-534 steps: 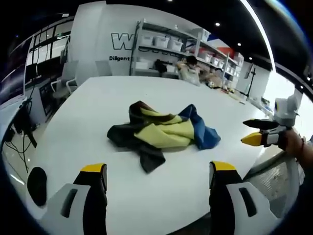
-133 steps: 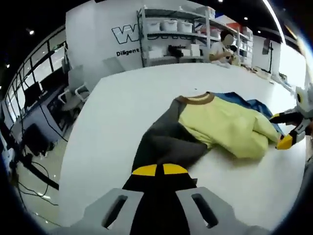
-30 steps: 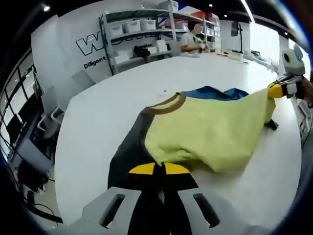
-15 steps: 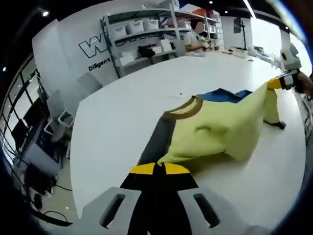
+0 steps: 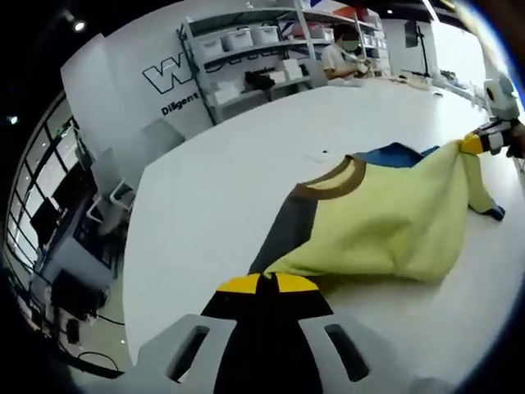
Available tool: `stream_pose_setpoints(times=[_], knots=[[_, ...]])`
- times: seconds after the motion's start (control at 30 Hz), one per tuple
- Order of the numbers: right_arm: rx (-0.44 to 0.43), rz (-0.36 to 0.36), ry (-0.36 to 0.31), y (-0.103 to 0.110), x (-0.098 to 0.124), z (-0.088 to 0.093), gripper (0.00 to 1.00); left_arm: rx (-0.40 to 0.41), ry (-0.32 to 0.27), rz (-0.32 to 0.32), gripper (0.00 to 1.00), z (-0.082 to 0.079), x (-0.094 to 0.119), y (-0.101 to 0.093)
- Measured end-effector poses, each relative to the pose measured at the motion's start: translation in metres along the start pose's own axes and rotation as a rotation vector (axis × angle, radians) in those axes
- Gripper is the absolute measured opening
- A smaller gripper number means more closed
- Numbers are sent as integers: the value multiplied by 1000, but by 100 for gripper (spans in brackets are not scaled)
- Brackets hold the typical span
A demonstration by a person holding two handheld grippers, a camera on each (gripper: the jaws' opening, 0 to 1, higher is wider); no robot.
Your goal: Fold the garment on the visible template until the final outline fits inside the template.
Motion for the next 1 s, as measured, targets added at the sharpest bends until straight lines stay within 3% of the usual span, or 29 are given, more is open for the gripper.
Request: stream_pose_setpoints(times=[0.1, 0.27, 0.4, 0.6, 0.73, 0.8, 0.83, 0.87, 0.97, 1.0], knots=[[7, 9, 3, -1, -6, 0, 0, 69, -14, -24, 7, 0, -1, 1], [16, 30, 17, -5, -16, 3, 0, 59, -6, -12, 13, 2, 1, -4], [18, 36, 32, -6, -24, 6, 0, 65, -34, -4, 16, 2, 6, -8], [41, 48, 73, -8, -33, 14, 0, 35, -48, -2, 26, 4, 16, -25], [21, 44, 81, -9, -31, 15, 0, -14, -82, 71, 30, 4, 23, -52], [11, 44, 80, -9, -30, 15, 0, 25, -99, 127, 33, 4, 23, -64], [11, 43, 80, -9, -30, 14, 0, 44, -99, 169, 36, 5, 23, -71], [13, 44, 79, -8, -29, 14, 0, 61, -113, 169, 43, 5, 22, -75], [12, 42, 78, -8, -28, 13, 0, 35, -145, 183, 63, 7, 22, -84], [14, 40, 80, -8, -27, 13, 0, 13, -138, 200, 65, 9, 20, -86]])
Point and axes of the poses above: the point that each gripper's makers call its tool centre point, and the gripper's own axes: x roughly backward along the fingers, y roughly to its left, z roughly out of its underside, the point moved 9 cm from there along x, roughly backward along the fingers, and after that the axes turned 7 degrees about z, right-handed, at the moved point
